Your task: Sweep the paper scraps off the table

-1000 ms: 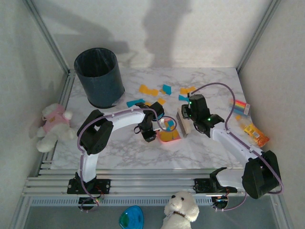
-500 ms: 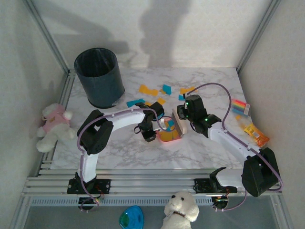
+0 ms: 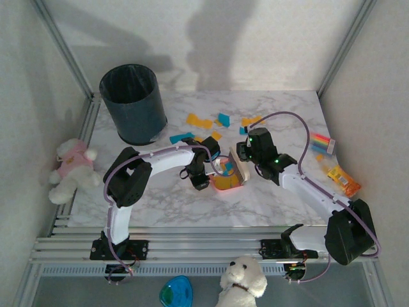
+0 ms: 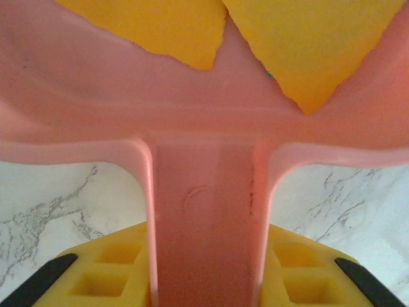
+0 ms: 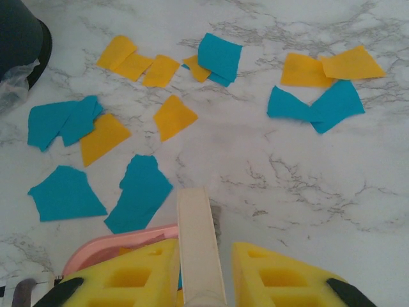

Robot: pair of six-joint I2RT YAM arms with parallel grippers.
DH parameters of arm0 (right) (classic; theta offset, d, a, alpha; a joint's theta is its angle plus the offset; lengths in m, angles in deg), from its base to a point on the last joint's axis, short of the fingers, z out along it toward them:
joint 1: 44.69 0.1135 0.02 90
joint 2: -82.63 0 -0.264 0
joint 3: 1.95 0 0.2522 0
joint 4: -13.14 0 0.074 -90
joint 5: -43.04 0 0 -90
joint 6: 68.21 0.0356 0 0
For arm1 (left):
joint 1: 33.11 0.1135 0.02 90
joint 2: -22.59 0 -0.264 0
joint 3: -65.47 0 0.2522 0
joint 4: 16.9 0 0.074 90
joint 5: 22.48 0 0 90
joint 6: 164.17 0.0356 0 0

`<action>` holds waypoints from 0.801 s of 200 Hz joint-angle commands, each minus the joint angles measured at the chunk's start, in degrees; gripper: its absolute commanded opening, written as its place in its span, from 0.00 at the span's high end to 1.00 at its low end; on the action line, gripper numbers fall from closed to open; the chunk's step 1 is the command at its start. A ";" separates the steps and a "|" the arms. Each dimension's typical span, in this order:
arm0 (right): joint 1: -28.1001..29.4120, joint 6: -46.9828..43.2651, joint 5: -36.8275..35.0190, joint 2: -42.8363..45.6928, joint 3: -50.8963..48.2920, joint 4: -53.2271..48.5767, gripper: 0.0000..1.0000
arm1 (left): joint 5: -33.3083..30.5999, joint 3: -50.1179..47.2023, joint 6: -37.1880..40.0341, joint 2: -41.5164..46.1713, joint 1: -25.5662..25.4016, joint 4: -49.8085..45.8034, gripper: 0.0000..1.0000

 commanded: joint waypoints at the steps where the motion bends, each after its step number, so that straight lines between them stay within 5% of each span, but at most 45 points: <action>1: 0.71 0.48 -0.73 2.32 -0.67 -0.63 1.00 | -2.18 -0.74 -0.96 1.16 -0.42 -0.56 1.00; 83: 0.57 1.09 -5.13 6.50 -0.83 -0.68 1.00 | -3.30 -2.51 -1.01 3.12 -0.42 2.23 1.00; 160: 0.59 4.44 -19.87 10.79 -1.87 -5.21 1.00 | -3.67 -3.48 -5.48 7.64 1.16 9.01 1.00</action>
